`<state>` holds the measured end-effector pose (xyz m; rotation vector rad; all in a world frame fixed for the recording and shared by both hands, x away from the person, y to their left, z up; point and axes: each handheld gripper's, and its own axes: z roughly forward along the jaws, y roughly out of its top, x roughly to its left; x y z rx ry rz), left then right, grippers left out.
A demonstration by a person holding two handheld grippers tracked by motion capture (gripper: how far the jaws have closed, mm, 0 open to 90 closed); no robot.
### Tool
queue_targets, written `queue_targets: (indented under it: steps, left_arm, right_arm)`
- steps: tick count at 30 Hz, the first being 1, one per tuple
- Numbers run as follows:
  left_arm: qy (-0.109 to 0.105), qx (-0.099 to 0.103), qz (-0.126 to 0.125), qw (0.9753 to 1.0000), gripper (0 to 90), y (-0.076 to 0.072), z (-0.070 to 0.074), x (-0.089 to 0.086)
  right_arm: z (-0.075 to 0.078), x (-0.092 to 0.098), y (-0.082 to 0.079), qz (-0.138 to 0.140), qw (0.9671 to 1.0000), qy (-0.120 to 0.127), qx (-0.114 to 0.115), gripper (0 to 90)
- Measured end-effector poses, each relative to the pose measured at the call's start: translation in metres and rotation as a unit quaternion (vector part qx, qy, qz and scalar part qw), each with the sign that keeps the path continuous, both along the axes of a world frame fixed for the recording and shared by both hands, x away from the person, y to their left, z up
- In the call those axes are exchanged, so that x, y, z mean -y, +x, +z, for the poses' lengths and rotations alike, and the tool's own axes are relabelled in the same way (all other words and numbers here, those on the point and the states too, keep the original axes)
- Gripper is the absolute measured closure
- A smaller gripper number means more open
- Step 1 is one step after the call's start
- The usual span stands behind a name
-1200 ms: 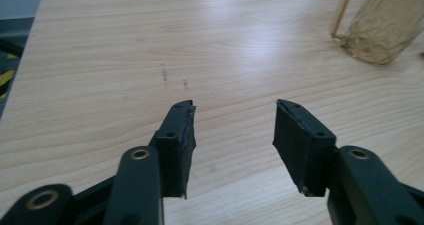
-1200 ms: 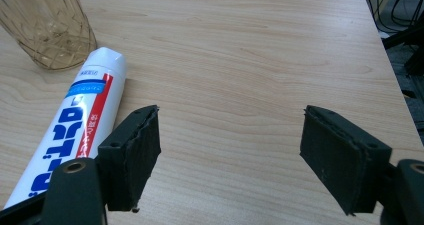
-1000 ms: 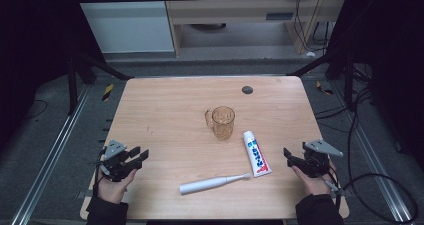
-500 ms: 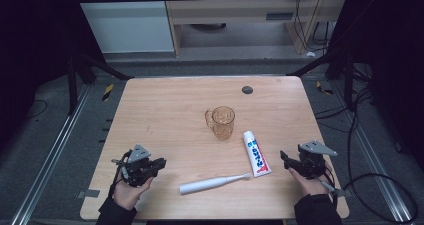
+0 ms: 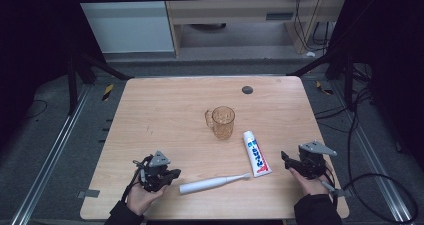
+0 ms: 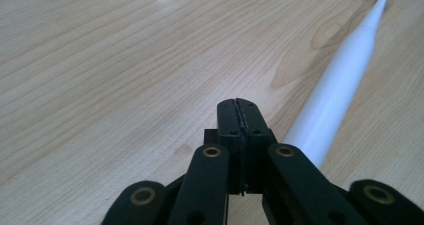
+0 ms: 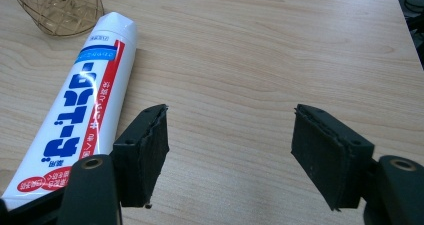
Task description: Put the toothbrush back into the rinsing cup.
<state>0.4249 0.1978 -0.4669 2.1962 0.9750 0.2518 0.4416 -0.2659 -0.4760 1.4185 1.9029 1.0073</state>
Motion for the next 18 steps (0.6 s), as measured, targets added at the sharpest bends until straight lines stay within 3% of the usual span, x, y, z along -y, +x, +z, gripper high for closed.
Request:
queue_targets:
  steps: [18]
  left_arm:
    - [0.019,-0.019,-0.046,0.9986,89.2,-0.01,-0.005,0.018]
  right_arm:
    - [-0.001,0.0,0.001,-0.002,1.0,-0.002,-0.006,30.1]
